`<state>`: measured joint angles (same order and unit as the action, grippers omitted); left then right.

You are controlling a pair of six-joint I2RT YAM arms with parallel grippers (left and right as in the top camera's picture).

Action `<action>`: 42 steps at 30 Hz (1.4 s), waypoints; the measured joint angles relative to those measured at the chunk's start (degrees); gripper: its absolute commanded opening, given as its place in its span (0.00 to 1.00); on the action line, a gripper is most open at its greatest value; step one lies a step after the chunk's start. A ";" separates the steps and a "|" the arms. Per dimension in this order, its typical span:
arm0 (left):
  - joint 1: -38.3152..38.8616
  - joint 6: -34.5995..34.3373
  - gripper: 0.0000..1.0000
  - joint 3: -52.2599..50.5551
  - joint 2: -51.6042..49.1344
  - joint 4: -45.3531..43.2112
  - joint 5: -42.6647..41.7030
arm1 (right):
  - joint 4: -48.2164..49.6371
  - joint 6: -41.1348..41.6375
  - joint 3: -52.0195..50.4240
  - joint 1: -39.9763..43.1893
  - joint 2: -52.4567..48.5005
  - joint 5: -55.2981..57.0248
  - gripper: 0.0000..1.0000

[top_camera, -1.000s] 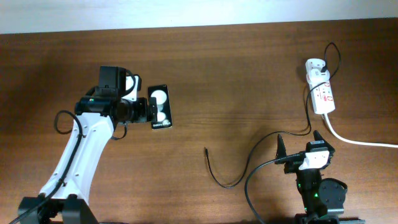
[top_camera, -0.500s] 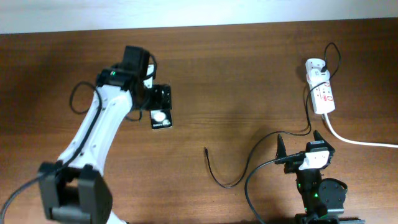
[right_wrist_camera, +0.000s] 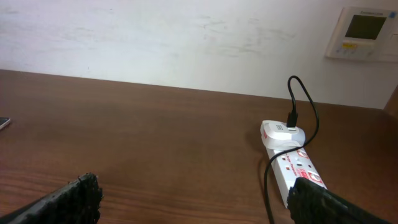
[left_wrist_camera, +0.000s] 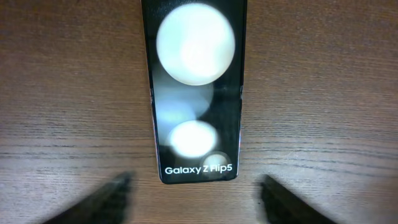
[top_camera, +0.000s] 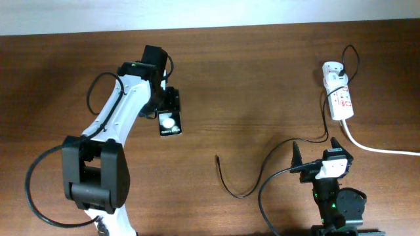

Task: Plug charger to phone and switch on socket
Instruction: 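Lower the left gripper and close it on the phone's sides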

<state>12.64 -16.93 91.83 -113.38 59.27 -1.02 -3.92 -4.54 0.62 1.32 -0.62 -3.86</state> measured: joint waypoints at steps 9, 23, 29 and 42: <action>0.15 -2.45 0.99 0.00 0.00 0.76 0.02 | 0.00 -0.02 0.00 0.00 0.00 0.00 0.99; 0.15 -5.03 0.99 20.20 -15.10 13.62 3.02 | 0.00 0.02 0.00 0.00 0.00 0.00 0.99; 0.15 -5.20 0.99 20.22 -20.55 12.02 2.99 | 0.00 0.00 0.00 0.00 0.00 0.00 0.99; 0.15 -3.63 0.99 20.24 -21.22 10.58 2.08 | 0.00 0.02 0.00 0.00 0.00 0.00 0.99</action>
<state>12.80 -20.56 112.07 -134.61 69.84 1.06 -3.92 -4.51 0.62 1.32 -0.62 -3.86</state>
